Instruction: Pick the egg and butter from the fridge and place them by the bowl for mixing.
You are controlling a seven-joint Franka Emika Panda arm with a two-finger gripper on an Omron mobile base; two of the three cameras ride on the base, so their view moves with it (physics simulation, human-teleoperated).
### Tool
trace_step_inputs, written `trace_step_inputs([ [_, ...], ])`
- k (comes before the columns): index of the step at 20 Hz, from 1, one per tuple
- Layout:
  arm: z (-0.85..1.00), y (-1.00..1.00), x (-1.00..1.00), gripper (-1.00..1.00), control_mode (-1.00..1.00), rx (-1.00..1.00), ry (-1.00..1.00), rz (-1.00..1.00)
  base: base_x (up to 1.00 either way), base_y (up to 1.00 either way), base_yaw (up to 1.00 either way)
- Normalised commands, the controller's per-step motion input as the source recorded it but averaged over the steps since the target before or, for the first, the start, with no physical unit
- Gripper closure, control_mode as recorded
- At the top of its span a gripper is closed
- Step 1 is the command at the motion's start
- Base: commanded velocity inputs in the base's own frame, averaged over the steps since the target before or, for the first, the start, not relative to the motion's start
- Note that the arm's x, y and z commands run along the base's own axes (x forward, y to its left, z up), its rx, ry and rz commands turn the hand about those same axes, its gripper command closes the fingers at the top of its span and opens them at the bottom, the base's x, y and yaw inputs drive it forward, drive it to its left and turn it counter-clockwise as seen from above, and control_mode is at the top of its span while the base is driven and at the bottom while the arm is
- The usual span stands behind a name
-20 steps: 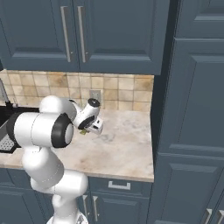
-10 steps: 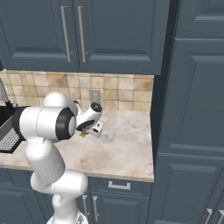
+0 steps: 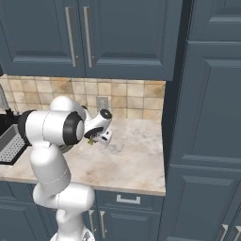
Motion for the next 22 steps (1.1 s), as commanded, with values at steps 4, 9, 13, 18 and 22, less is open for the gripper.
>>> trace_step_inputs([
  [4,-0.21,0.05,-0.09,-1.0,-1.0,0.0,0.01,0.0,0.0,0.0,0.0],
  [9,-0.06,0.0,0.0,-1.0,-1.0,0.0,0.0,0.0,0.0,0.0,0.0],
  [13,0.06,0.0,-0.02,-1.0,-1.0,0.0,-0.06,0.0,0.0,0.0,0.0],
  [18,0.34,0.02,-0.06,-1.0,-1.0,-0.01,-0.06,0.0,0.0,0.0,0.0],
  [22,0.4,0.0,-0.29,-1.0,-1.0,0.0,-0.02,-0.06,0.0,0.0,0.0],
])
